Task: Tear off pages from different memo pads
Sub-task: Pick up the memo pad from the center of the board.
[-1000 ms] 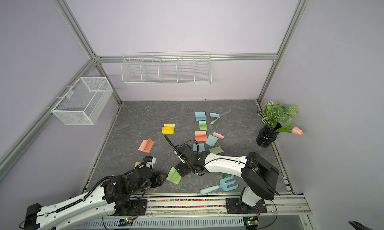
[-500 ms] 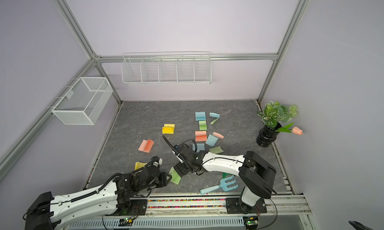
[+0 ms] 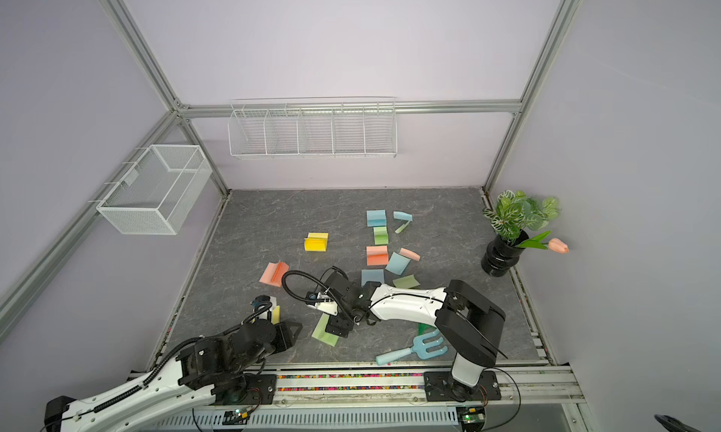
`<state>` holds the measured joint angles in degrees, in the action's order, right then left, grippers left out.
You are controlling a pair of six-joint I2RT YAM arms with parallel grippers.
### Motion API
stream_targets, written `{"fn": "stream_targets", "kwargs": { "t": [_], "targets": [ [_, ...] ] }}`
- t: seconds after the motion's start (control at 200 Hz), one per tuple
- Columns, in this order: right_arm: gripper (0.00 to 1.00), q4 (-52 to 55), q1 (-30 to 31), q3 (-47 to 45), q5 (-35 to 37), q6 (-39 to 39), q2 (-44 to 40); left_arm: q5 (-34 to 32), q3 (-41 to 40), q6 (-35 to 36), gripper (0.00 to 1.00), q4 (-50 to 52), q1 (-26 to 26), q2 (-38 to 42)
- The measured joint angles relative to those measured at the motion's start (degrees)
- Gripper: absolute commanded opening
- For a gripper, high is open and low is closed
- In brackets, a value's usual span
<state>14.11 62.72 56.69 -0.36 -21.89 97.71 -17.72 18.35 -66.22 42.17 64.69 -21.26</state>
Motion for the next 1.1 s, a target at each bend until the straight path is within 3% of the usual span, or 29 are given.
{"fn": "stream_targets", "kwargs": {
  "t": [0.17,0.3,0.615,0.705,1.01,1.1],
  "targets": [
    [0.8,-7.63,0.02,-6.38,-8.41,-14.32,-0.7,-4.28,0.04,-1.46,0.46,6.38,0.0,8.76],
    [0.71,-10.21,0.2,-7.65,-10.45,-22.64,-1.25,-6.34,0.07,-2.16,0.46,9.77,0.0,11.74],
    [0.37,-10.54,0.52,-5.27,-9.84,-30.42,-0.94,-7.15,0.07,-2.1,0.46,10.82,0.0,10.34],
    [0.07,-10.6,0.81,-3.98,-9.11,-31.85,-0.83,-7.13,0.07,-1.81,0.46,10.6,0.0,9.38],
    [0.07,-8.59,-0.46,-3.91,-12.7,-29.66,-0.94,-5.73,0.07,1.62,0.46,5.6,0.0,5.05],
    [0.07,-8.31,-1.55,-4.02,-13.22,-27.21,-1.9,-4.92,0.07,3.91,0.53,3.06,0.0,3.28]
  ]
}}
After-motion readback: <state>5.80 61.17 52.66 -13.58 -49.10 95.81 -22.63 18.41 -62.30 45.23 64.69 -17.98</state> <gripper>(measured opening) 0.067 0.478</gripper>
